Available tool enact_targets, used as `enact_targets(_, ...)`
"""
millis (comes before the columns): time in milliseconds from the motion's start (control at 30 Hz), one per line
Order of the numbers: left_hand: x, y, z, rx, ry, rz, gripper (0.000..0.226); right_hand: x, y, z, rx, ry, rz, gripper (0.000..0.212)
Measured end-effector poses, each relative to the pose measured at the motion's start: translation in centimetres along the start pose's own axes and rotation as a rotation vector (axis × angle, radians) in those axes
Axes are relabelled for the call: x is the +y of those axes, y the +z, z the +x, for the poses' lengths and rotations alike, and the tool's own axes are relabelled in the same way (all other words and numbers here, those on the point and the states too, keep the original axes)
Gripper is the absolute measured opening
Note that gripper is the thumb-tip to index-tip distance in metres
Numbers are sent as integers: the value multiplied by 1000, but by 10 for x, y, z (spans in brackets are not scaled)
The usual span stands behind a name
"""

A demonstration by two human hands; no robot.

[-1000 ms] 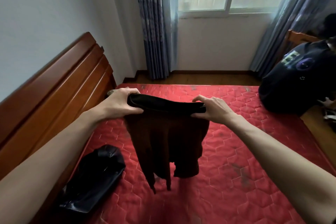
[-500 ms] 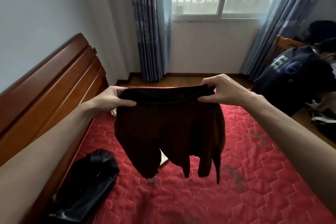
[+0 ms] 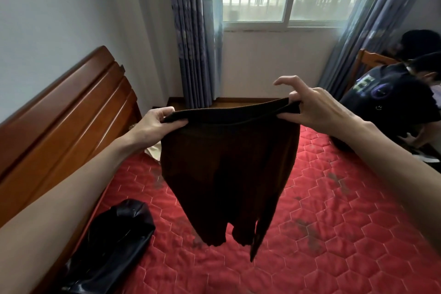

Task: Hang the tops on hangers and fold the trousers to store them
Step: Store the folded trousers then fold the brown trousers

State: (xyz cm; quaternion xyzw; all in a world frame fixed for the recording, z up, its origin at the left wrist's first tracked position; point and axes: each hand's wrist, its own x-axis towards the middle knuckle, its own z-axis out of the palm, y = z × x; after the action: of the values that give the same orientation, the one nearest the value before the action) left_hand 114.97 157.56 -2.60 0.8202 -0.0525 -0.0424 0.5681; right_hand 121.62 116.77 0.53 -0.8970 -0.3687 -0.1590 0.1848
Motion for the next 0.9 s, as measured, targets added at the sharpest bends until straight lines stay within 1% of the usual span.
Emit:
enact_targets(33,1,0,0,-6,-5,-35,47,3,-1,0,-8,0,49,68)
enact_targets(100,7,1,2,2,8,-68,46,7,-3,2,-39,-17,112,60)
enact_targets(200,19,1,7,74,97,-33,47,11,2,3,-84,-10,146,47)
enact_targets(233,23,1,9,94,128,-2,44,11,6,3,-100,20,169,47)
enact_targets(300,29,3,12,105,178,60,36,13,11,0,-142,97,216,56)
enact_targets(333,32,4,12,105,198,89,35,15,14,-2,-190,132,215,57)
enact_targets(367,33,4,12,104,219,121,35,17,17,-4,-254,164,191,49)
enact_targets(433,36,6,11,87,246,175,37,20,26,-8,-377,197,130,18)
enact_targets(467,36,6,10,74,246,191,37,23,32,-11,-397,209,116,18)
enact_targets(500,36,5,9,63,236,197,37,24,36,-14,-392,216,118,21)
enact_targets(567,35,2,7,49,193,179,38,23,43,-17,-341,220,170,20)
enact_targets(700,30,-13,2,12,51,86,34,20,54,-20,-254,288,452,16)
enact_targets(767,24,-20,-1,13,-1,63,32,14,60,-22,-175,353,669,10)
enact_targets(833,17,-24,-2,34,-24,33,29,7,67,-21,-69,429,827,19)
enact_targets(900,10,-24,-2,59,-29,-5,25,1,72,-17,59,453,817,18)
